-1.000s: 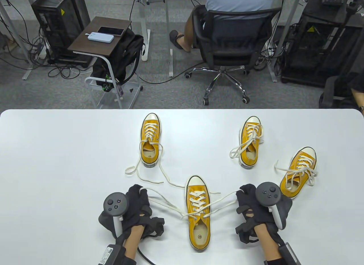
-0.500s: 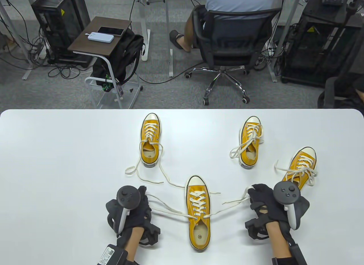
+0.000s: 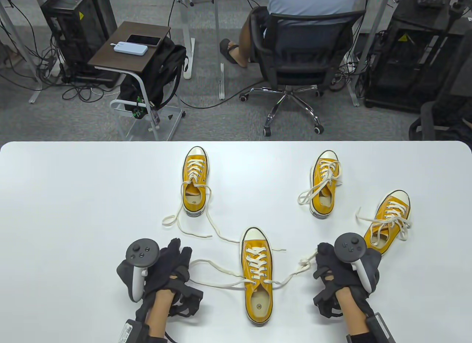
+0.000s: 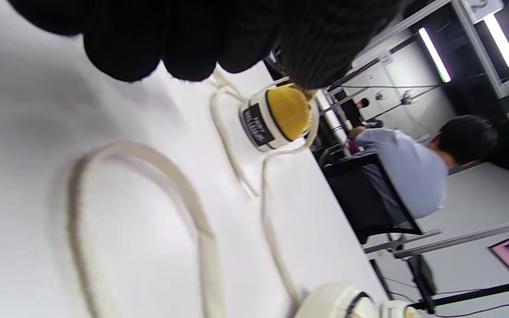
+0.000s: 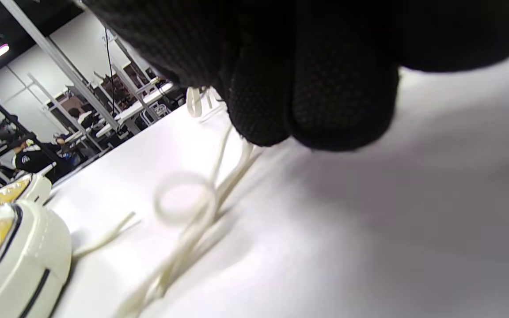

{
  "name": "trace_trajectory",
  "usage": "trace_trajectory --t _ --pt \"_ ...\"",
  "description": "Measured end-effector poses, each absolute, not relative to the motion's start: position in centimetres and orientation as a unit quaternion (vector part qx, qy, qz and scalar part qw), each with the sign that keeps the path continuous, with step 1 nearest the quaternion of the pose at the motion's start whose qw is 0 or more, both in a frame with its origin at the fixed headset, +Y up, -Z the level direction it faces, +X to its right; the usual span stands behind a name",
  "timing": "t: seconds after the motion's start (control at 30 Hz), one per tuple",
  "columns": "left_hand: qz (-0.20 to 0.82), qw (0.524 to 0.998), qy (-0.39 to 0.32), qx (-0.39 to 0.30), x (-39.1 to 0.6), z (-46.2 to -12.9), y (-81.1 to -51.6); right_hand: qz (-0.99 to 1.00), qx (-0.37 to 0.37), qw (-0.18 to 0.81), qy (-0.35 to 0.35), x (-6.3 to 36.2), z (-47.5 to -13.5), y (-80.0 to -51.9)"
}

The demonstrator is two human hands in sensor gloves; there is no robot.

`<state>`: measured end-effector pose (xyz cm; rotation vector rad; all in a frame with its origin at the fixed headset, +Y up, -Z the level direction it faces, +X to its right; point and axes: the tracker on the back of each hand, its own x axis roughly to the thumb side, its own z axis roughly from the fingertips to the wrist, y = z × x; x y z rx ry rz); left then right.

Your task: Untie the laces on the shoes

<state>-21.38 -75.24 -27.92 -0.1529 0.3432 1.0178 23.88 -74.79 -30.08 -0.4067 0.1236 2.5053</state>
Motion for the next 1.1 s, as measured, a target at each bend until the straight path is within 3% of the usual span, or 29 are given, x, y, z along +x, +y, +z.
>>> trace_trajectory --t 0.13,0.23,0.4,0.53,0.87,1.1 --pt "0.453 0.888 0.078 -0.015 -18.9 -27.3 -72.8 0.939 -0.154 0.306 0.035 24.2 -29.9 -74.4" --pt "0.42 0.907 -0.007 -0.007 -15.7 -26.0 -70.6 0.939 -0.15 0.306 0.033 24.0 -29.9 -74.4" --pt "0.337 0.932 -0.124 -0.055 -10.6 -23.2 -68.1 0.941 -0.143 0.303 0.034 23.7 -29.9 -74.2" --pt "0.239 0.948 -0.185 -0.097 -7.2 -21.6 -68.2 0.941 -0.142 0.306 0.034 23.8 -29.9 -74.2" --pt "0.039 0.945 -0.236 -0.223 -1.4 -20.5 -72.9 0.937 -0.139 0.319 0.025 24.0 -30.0 -74.2" --pt "0.034 0.951 -0.225 -0.211 -1.5 -20.5 -73.0 0.936 -0.131 0.324 0.027 23.9 -30.0 -74.2"
